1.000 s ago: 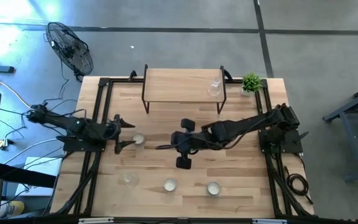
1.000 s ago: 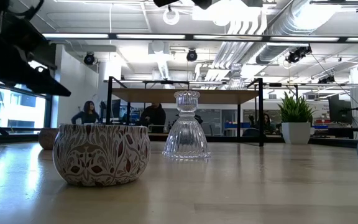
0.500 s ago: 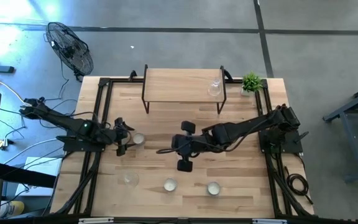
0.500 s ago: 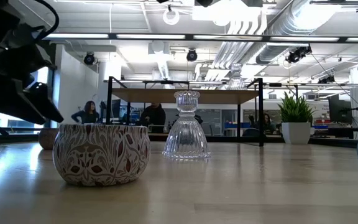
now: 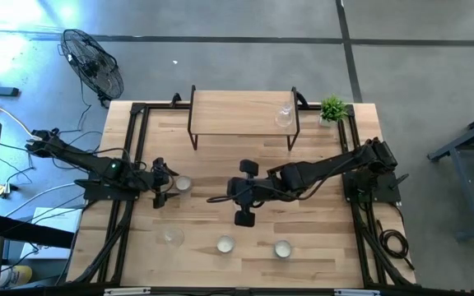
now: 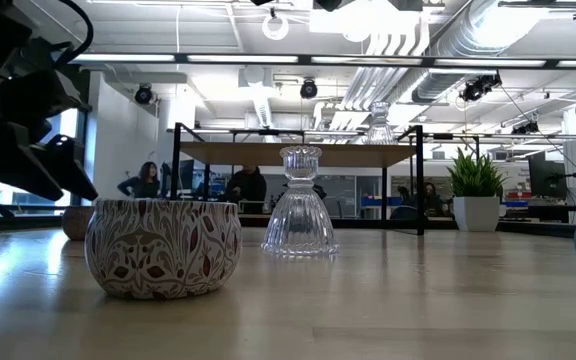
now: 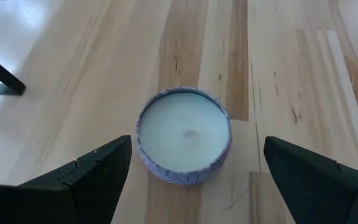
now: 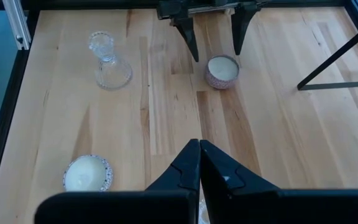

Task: Pick & Place candle stick holders
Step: Put the purple patterned scented candle on the shelf

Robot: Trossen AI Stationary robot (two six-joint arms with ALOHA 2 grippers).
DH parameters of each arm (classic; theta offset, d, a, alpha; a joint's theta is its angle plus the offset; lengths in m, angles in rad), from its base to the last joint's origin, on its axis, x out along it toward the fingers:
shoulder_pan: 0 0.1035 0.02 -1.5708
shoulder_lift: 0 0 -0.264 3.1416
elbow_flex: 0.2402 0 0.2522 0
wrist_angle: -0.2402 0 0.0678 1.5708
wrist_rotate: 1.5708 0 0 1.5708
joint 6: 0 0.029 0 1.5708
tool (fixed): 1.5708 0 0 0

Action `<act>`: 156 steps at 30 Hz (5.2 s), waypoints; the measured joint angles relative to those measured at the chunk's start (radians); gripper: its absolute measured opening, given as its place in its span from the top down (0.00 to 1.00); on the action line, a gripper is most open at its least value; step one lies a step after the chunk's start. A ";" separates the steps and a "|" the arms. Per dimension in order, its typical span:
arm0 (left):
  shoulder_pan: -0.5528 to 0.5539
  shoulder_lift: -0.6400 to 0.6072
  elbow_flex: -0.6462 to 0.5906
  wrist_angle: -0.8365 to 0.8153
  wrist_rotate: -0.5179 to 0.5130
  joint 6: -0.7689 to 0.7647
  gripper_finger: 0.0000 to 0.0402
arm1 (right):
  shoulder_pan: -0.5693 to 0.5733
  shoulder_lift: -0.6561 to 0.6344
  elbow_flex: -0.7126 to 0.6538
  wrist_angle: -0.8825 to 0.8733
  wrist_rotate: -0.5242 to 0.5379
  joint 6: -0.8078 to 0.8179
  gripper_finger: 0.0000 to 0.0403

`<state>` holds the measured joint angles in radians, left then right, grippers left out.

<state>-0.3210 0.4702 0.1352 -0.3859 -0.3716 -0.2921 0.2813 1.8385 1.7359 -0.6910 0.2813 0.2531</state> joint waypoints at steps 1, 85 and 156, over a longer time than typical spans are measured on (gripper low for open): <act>0.000 0.001 0.000 0.000 -0.002 -0.001 0.11 | 0.000 0.000 0.000 0.000 0.000 0.000 0.99; 0.000 0.169 0.001 0.147 -0.062 -0.132 0.11 | 0.000 0.000 0.000 0.011 0.001 0.000 1.00; 0.000 0.498 0.002 0.397 -0.110 -0.126 0.72 | 0.000 0.000 0.000 0.012 0.001 0.008 1.00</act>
<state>-0.3210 0.9680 0.1368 0.0108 -0.4811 -0.4177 0.2813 1.8389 1.7362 -0.6792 0.2818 0.2615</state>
